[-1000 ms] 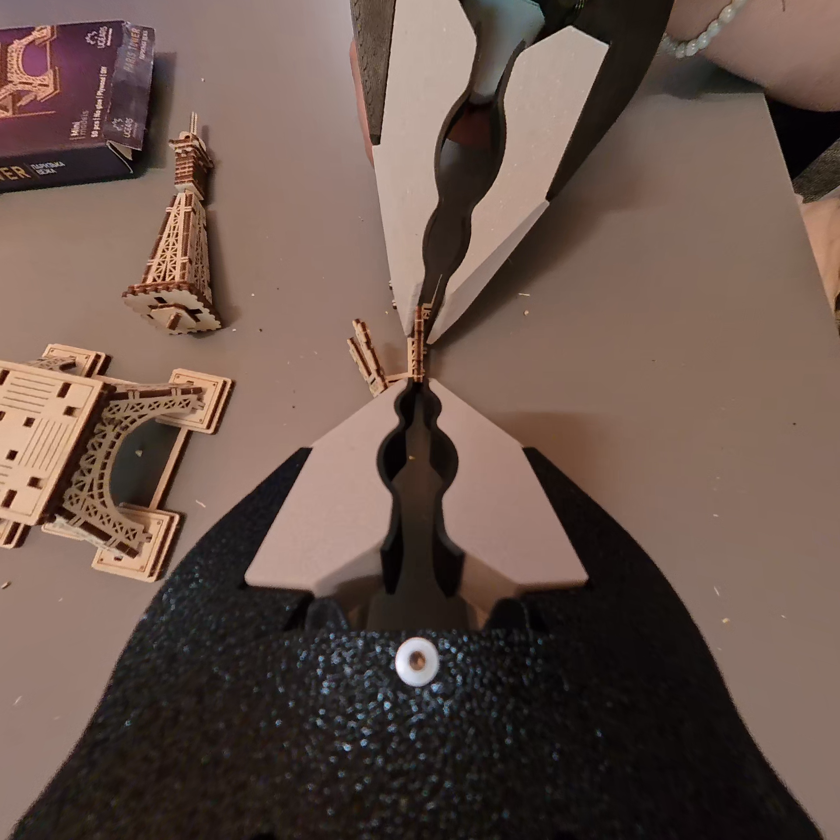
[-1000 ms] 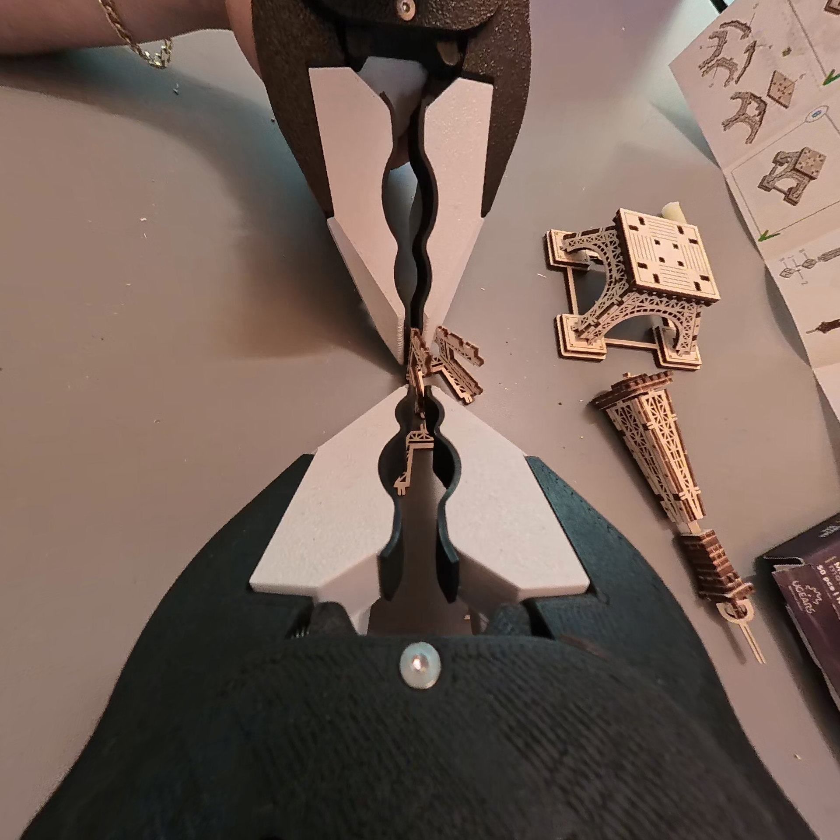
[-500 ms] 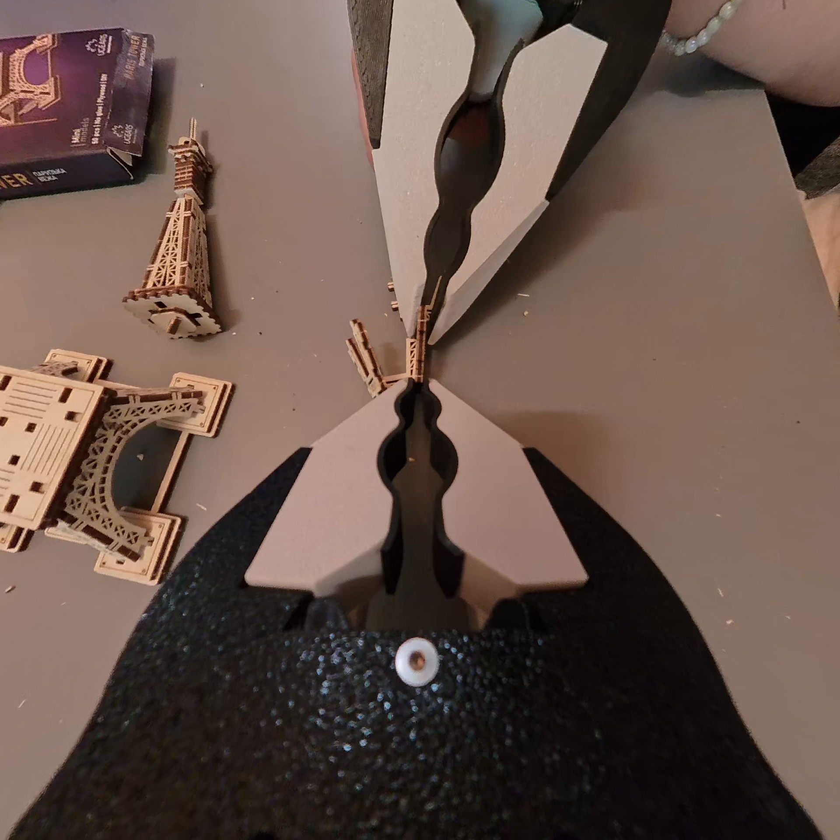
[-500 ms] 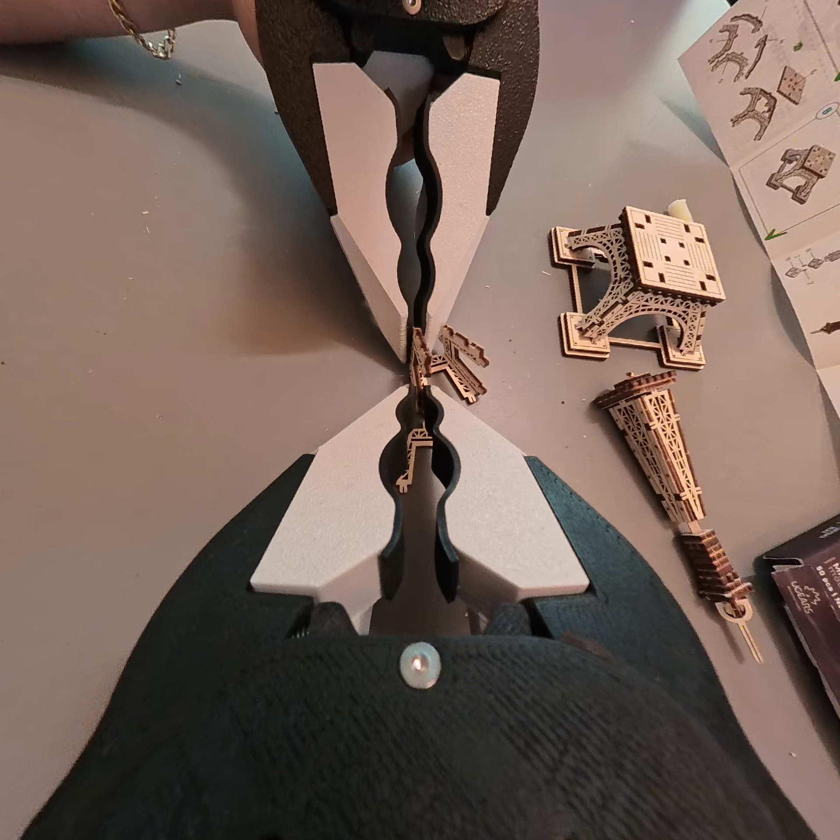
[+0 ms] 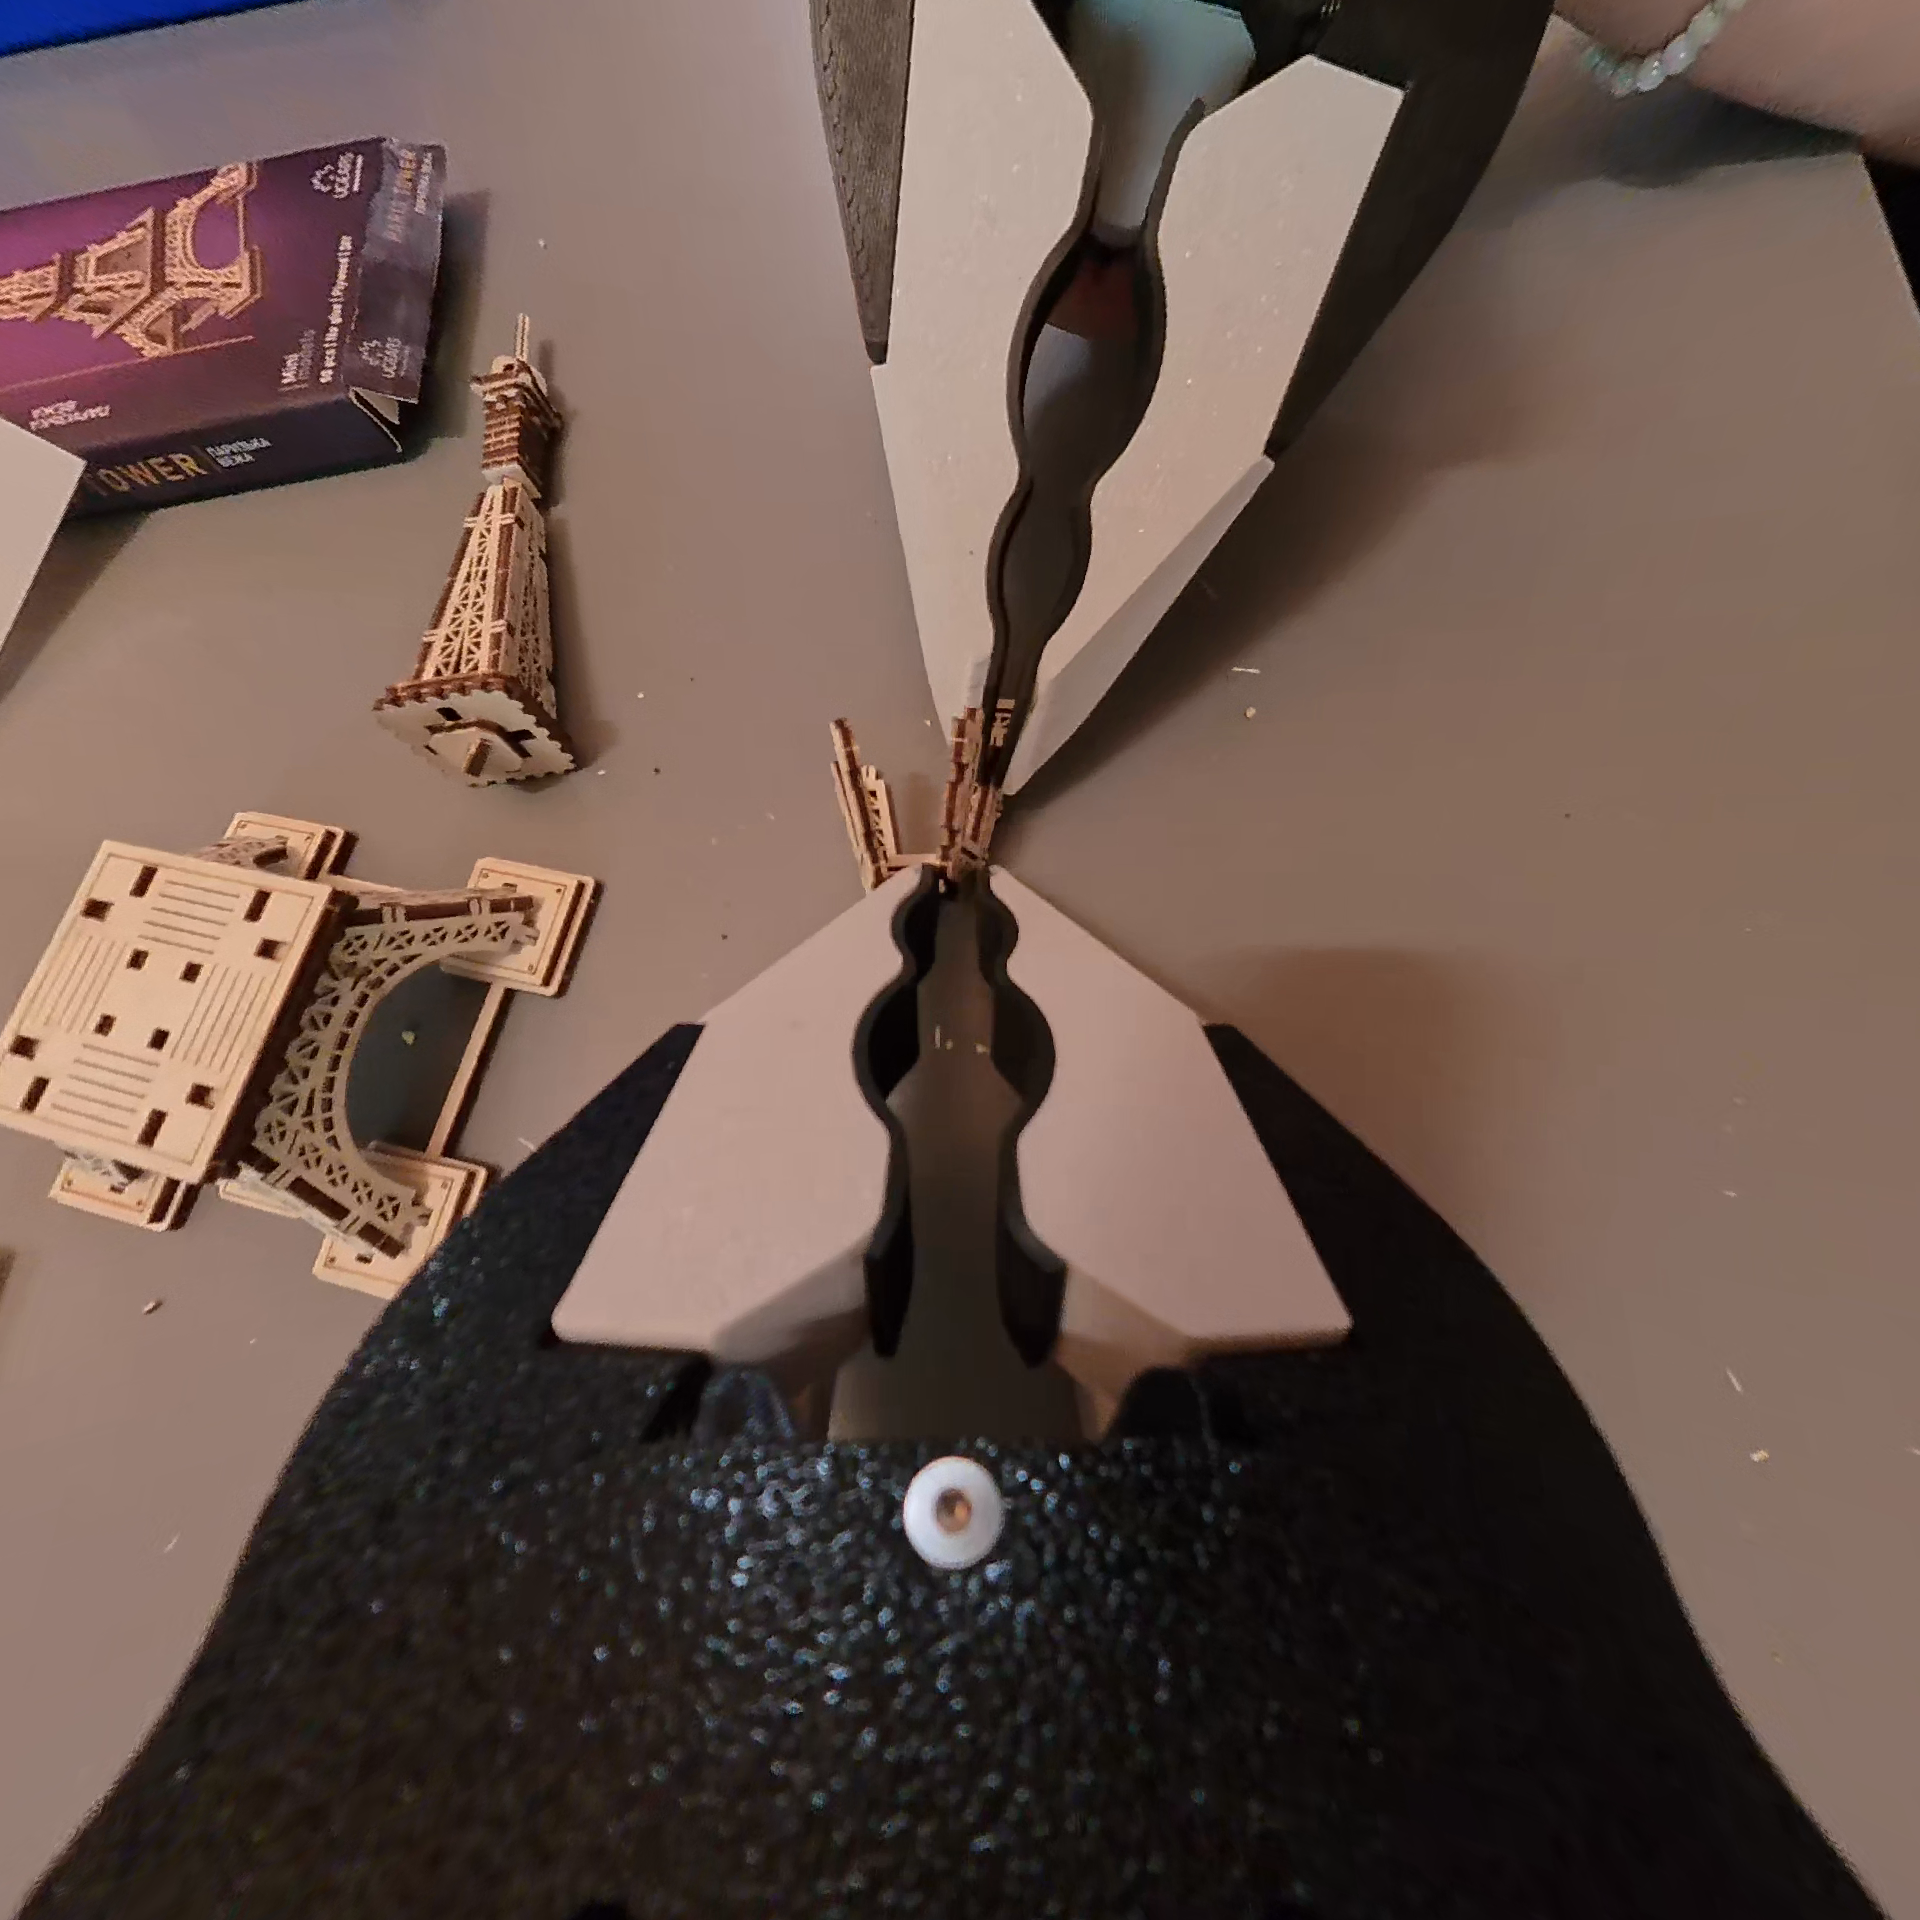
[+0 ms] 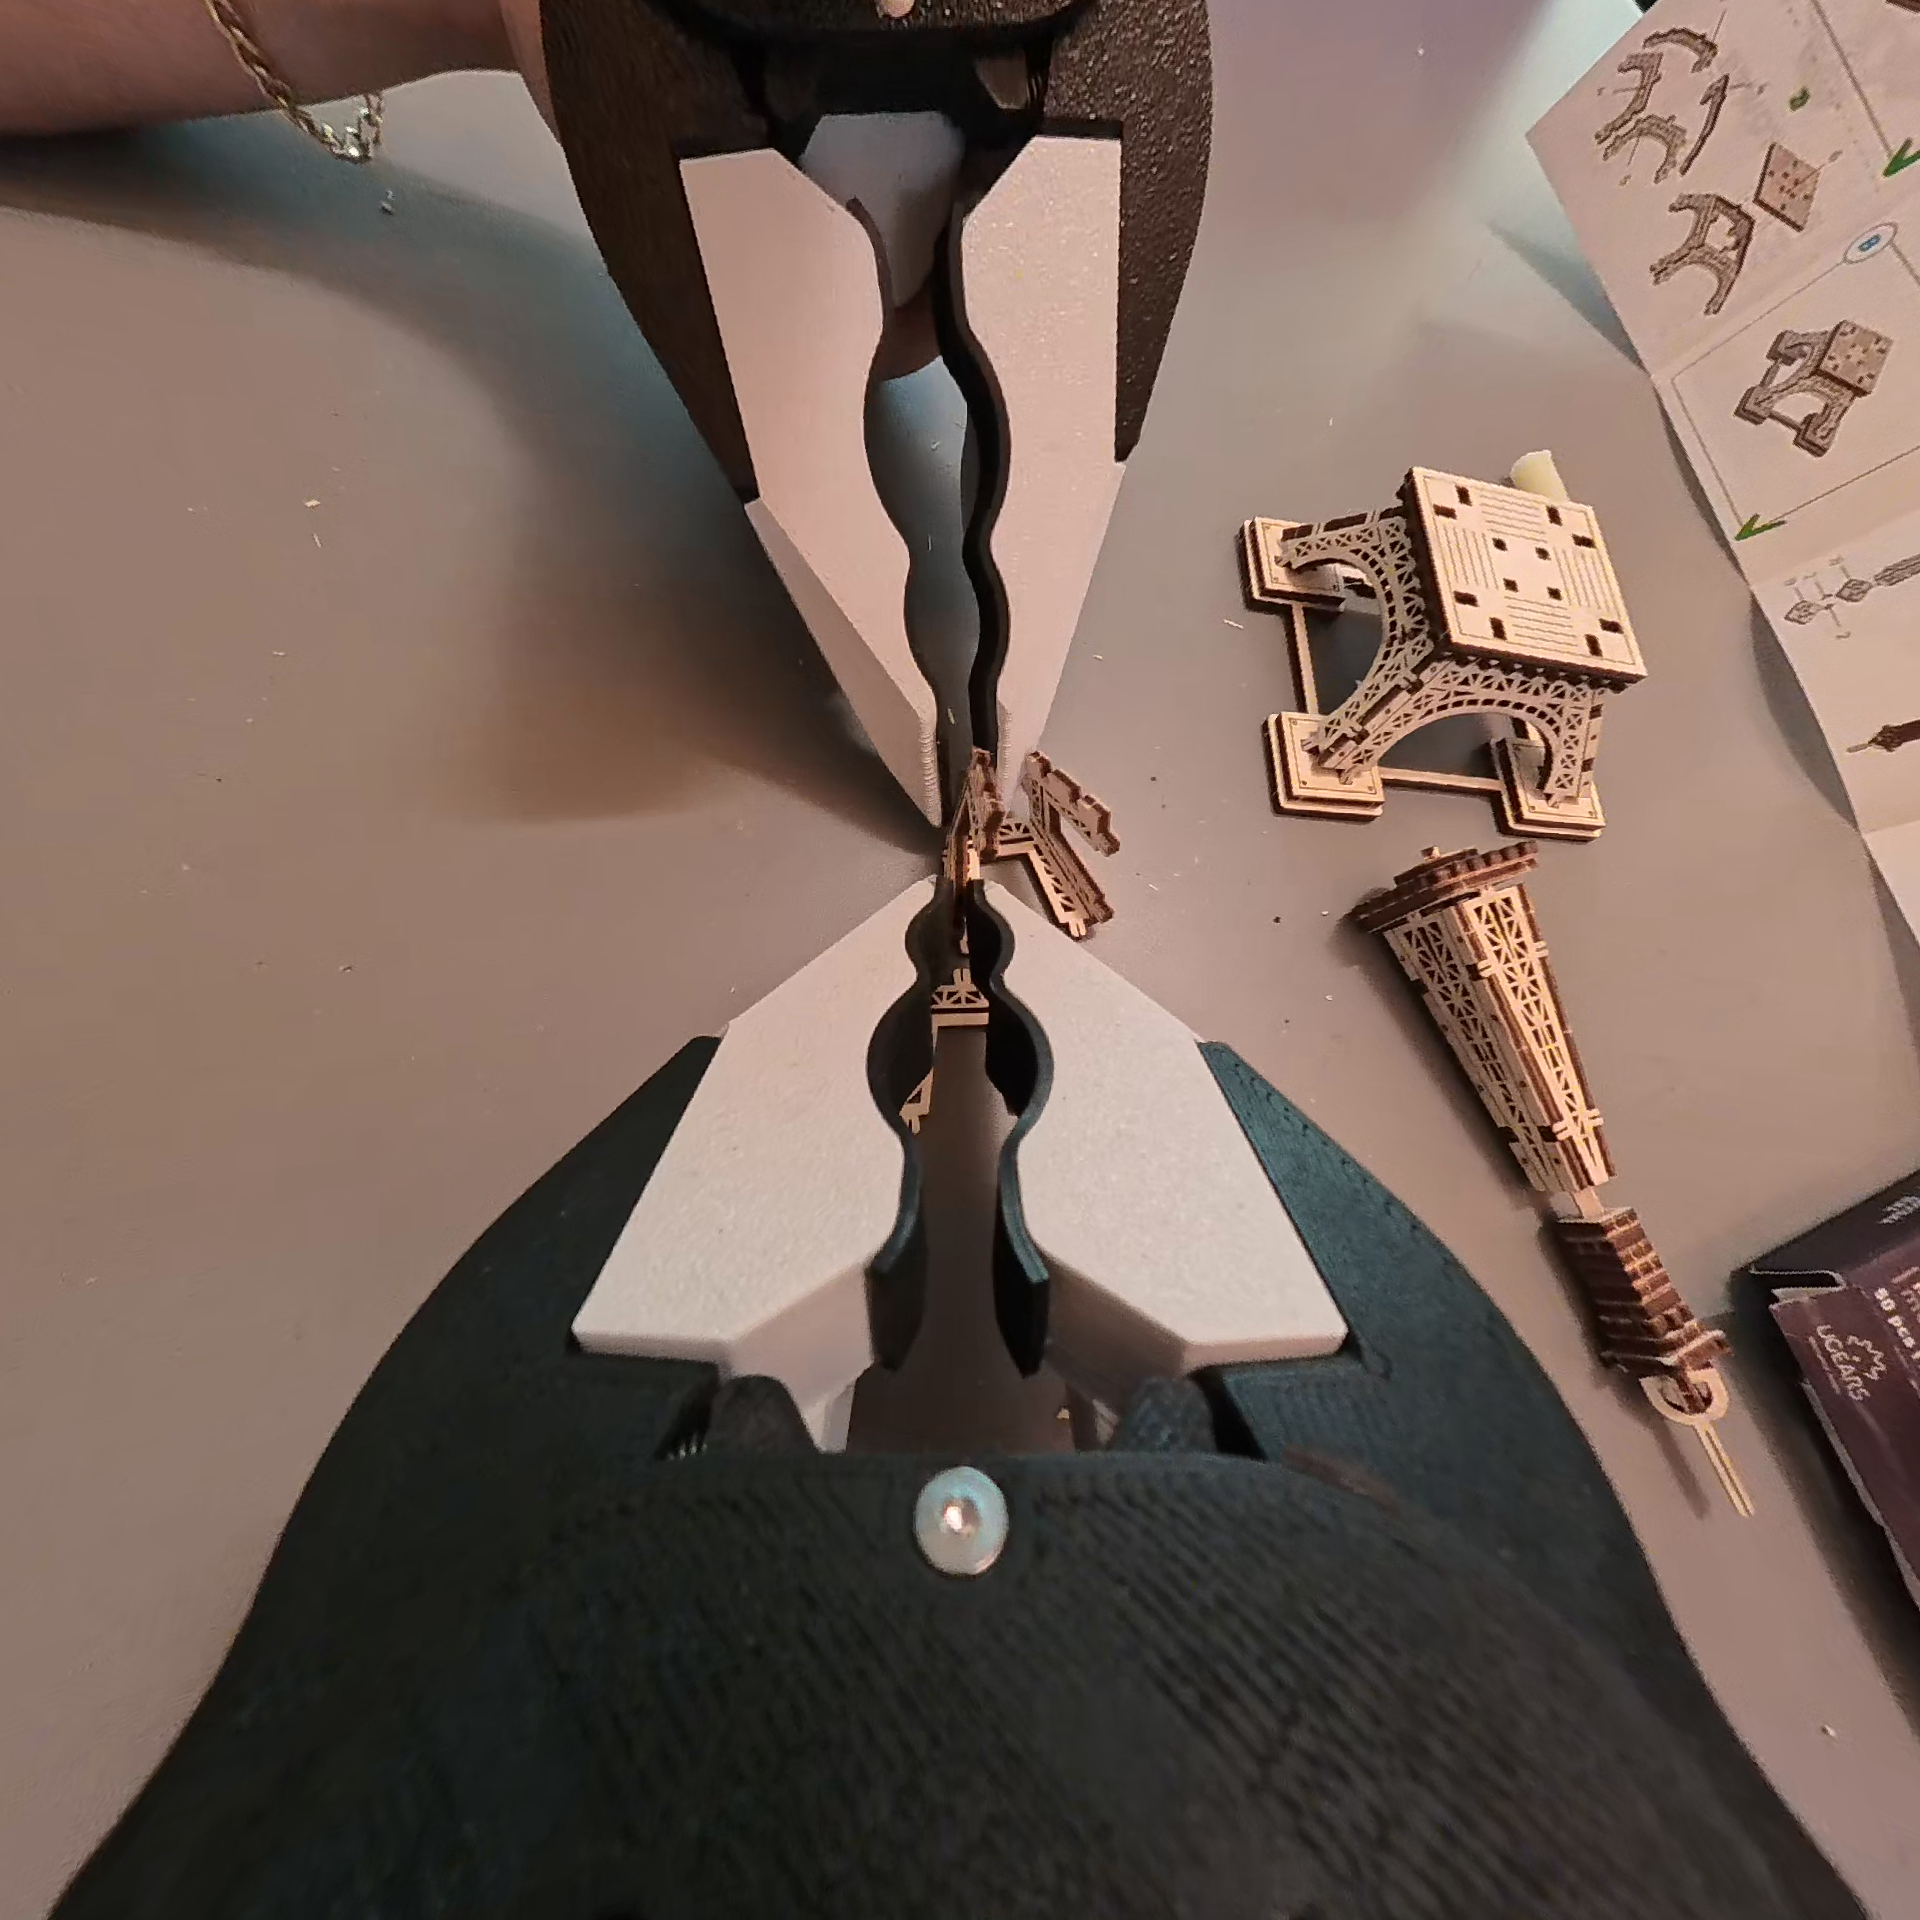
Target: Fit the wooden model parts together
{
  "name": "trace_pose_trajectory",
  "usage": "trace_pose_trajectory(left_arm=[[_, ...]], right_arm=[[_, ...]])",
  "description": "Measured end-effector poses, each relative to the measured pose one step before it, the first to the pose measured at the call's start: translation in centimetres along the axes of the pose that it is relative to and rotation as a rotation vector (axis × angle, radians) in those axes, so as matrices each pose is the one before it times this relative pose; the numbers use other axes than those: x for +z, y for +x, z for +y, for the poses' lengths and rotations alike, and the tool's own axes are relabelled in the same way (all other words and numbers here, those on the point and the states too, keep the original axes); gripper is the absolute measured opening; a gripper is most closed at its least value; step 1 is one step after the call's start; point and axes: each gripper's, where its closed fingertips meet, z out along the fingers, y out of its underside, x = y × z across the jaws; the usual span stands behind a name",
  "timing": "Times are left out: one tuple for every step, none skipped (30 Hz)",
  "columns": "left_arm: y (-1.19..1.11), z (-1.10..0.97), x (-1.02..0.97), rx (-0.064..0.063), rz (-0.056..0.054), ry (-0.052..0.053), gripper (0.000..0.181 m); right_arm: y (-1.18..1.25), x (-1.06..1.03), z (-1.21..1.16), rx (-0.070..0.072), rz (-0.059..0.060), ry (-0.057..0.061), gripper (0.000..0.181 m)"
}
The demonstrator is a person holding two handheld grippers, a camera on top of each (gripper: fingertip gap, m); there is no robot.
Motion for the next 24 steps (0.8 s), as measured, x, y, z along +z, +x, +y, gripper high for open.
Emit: trace_pose_trajectory(left_arm=[[0.014, 0.017, -0.003, -0.0009, 0.0009, 0.0, 0.004], [0.046, 0.016, -0.015, -0.0023, 0.0038, -0.0017, 0.002], [0.025, 0.033, -0.004, -0.0008, 0.0027, -0.0034, 0.002], [0.021, 0.021, -0.01, -0.0014, 0.0014, -0.0049, 0.001], [0.005, 0.001, 0.003, 0.0011, -0.0012, -0.0043, 0.001], [-0.009, -0.006, 0.031, -0.0013, -0.0011, -0.001, 0.001], [0.006, -0.004, 0.008, -0.0108, 0.0052, -0.0004, 0.001], [0.018, -0.002, 0.004, -0.0138, 0.0088, -0.0001, 0.001], [0.021, -0.009, 0.015, -0.0096, 0.0082, 0.0005, 0.001], [0.009, 0.003, 0.029, -0.0053, 0.0059, 0.0003, 0.001], [0.005, -0.029, 0.031, -0.0034, 0.0047, 0.0006, 0.001], [0.014, -0.027, 0.05, -0.0035, 0.0067, -0.0003, 0.001], [0.036, -0.012, 0.034, -0.0031, 0.0094, -0.0022, 0.001], [0.009, 0.02, 0.002, -0.0014, 0.009, -0.0029, 0.001], [-0.062, 0.01, -0.011, -0.0045, 0.0057, -0.0019, 0.001], [-0.05, 0.012, -0.003, -0.0055, 0.007, 0.0001, 0.001], [-0.078, -0.022, 0.019, -0.0074, 0.0038, 0.0035, 0.001], [-0.104, -0.027, 0.024, -0.0099, 0.0035, 0.0049, 0.001], [-0.054, -0.029, 0.008, -0.0121, 0.0073, 0.0045, 0.001], [-0.072, -0.04, 0.008, -0.0094, 0.003, 0.0043, 0.001], [-0.112, -0.038, -0.004, 0.0022, -0.0063, 0.0017, 0.001], [-0.202, -0.012, -0.028, 0.0192, -0.0189, 0.0004, 0.002], [-0.208, 0.008, -0.027, 0.0254, -0.0241, -0.0016, 0.003], [-0.188, 0.002, -0.026, 0.0172, -0.0213, -0.0038, 0.003]], right_arm=[[-0.013, 0.01, -0.002, -0.0006, 0.0009, -0.0014, 0.001], [-0.032, 0.005, 0.003, 0.0006, -0.0012, -0.0011, 0.001], [0.001, 0.023, 0.001, 0.0022, 0.0018, -0.0009, 0.0], [0.071, 0.012, -0.012, -0.0015, 0.006, -0.0018, 0.0], [0.02, -0.004, -0.009, -0.008, 0.0049, -0.0026, 0.0], [0.085, -0.009, 0.023, -0.0094, 0.0093, -0.0034, 0.001], [0.009, -0.013, 0.004, -0.0045, 0.0025, -0.0024, 0.001], [0.02, -0.006, -0.007, -0.0017, 0.0005, -0.0001, 0.001], [0.041, -0.017, -0.004, -0.001, 0.0012, 0.0026, 0.001], [0.039, -0.002, -0.035, 0.0005, 0.0018, 0.0048, 0.001], [-0.088, 0.043, -0.025, 0.0001, -0.0068, 0.0037, 0.004], [-0.134, 0.082, -0.076, 0.0009, -0.0092, 0.0044, 0.006], [-0.03, 0.108, -0.043, -0.0041, -0.0005, -0.0001, 0.006], [0.187, 0.095, -0.008, -0.0069, 0.0143, -0.0035, 0.002], [0.127, 0.035, 0.02, -0.0041, 0.0069, -0.004, 0.001], [0.026, 0.025, 0.013, 0.0091, -0.0042, -0.0038, 0.001], [0.062, 0.004, 0.022, 0.0024, -0.0013, -0.0016, 0.001], [0.142, 0.016, 0.05, -0.0015, 0.0057, 0.0003, 0.001], [0.042, -0.004, 0.034, 0.0073, -0.0049, 0.0026, 0.001], [0.057, -0.006, 0.043, 0.0137, -0.0068, 0.0009, 0.001], [0.115, 0.036, 0.026, 0.0119, -0.0014, -0.0022, 0.001], [0.105, 0.054, -0.013, 0.0038, 0.0022, -0.001, 0.001], [0.101, 0.056, -0.023, -0.0029, 0.0058, -0.0009, 0.001], [0.098, 0.057, -0.003, 0.0003, 0.0064, -0.0016, 0.001]])
